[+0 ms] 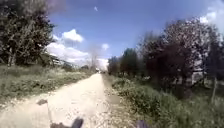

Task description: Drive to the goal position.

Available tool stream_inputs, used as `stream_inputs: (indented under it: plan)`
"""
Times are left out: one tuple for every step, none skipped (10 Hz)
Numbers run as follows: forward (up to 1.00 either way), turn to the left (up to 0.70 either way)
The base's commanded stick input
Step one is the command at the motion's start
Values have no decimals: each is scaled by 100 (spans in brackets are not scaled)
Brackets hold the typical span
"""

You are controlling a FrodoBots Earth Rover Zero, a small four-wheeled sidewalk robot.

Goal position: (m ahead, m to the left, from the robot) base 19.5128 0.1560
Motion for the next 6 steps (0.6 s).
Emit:
stream_inputs:
  plan:
    - [70,0]
    - [70,0]
    - [70,0]
    - [70,0]
    - [70,0]
    - [70,0]
